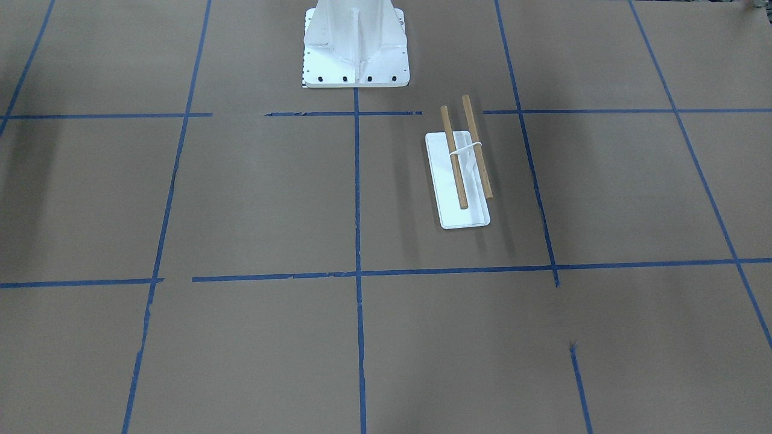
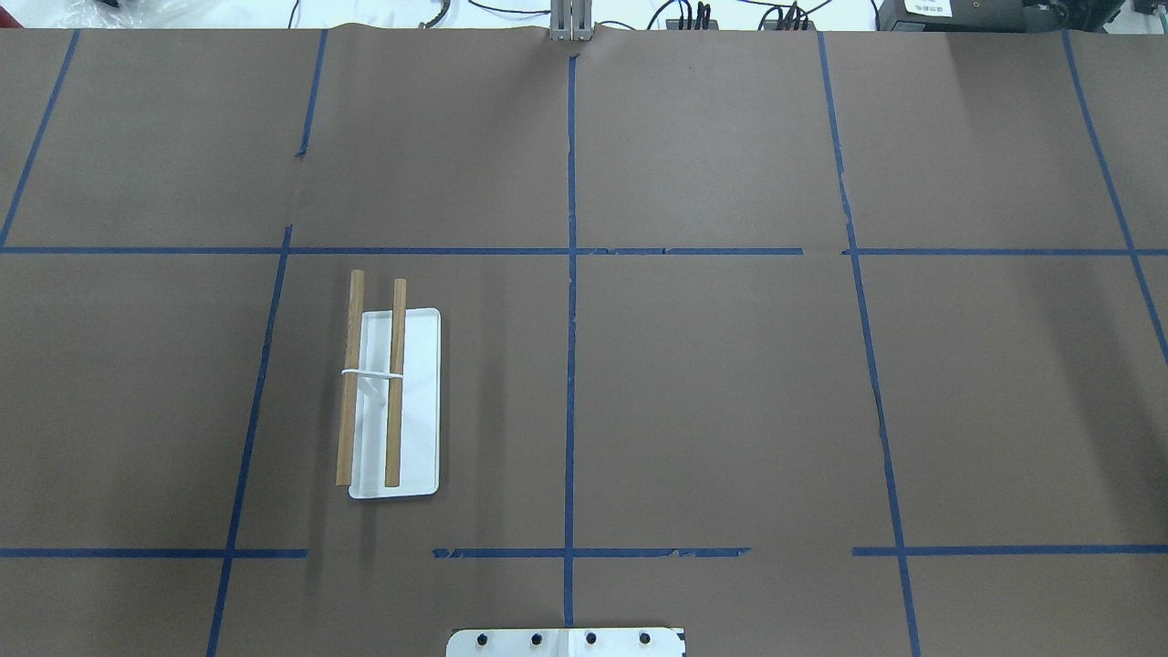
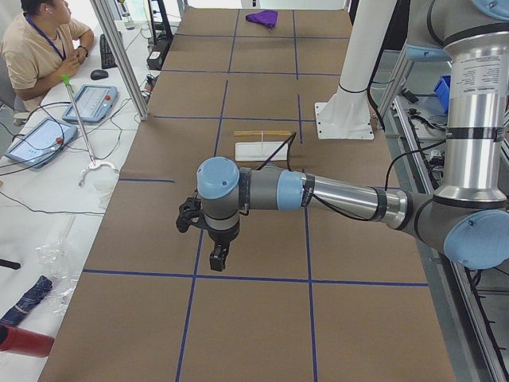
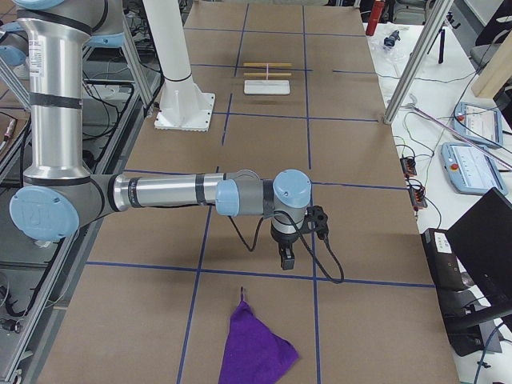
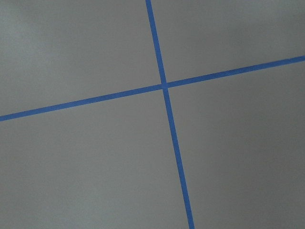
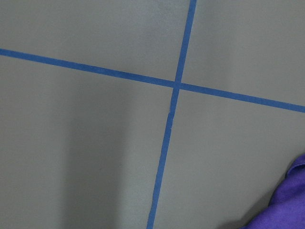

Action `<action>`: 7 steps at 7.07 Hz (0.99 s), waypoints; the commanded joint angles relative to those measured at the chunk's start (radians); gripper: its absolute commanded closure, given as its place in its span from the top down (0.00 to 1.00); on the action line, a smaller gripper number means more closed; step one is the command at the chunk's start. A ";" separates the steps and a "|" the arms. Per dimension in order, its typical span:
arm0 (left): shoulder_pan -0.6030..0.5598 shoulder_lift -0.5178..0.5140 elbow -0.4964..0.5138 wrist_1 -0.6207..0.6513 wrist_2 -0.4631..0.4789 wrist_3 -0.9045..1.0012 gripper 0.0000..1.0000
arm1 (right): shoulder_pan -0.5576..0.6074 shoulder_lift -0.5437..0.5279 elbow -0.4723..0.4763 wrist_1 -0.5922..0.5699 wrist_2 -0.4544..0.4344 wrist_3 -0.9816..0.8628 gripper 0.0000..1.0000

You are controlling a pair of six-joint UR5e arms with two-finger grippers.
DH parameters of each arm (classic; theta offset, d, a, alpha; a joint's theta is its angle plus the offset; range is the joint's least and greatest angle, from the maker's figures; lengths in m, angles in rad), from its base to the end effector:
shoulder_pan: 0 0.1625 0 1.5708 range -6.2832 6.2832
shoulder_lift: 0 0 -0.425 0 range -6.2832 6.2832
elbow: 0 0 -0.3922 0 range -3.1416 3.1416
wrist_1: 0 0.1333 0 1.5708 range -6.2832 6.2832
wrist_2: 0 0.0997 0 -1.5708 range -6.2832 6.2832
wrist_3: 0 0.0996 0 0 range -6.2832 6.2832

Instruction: Hang towel on rack

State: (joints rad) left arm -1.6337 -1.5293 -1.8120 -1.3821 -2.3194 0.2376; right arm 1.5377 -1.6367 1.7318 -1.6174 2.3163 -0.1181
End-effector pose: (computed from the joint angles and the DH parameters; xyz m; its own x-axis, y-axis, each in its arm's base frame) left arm -0.0948 -0.4622 0.5812 0.7259 0.1974 -0.6589 -0.1111 0.9790 0.1709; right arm 0.0503 -0.4675 0.6176 0.7243 -0.1744 0.6671 0.1192 0.9846 0.1280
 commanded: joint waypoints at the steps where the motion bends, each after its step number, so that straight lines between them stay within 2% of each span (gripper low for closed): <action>1: 0.000 0.009 -0.038 0.003 0.006 0.012 1.00 | 0.001 0.000 -0.003 0.014 0.000 0.002 1.00; 4: 0.008 0.001 -0.047 -0.023 0.020 0.009 1.00 | 0.001 0.000 0.005 0.017 -0.002 -0.009 1.00; 7: 0.006 0.000 -0.047 -0.209 0.015 0.008 1.00 | -0.117 -0.005 0.011 0.256 -0.005 0.011 1.00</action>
State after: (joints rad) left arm -1.6267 -1.5290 -1.8583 -1.5068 -2.3038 0.2458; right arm 1.4758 -1.6396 1.7427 -1.4645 2.3138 -0.1117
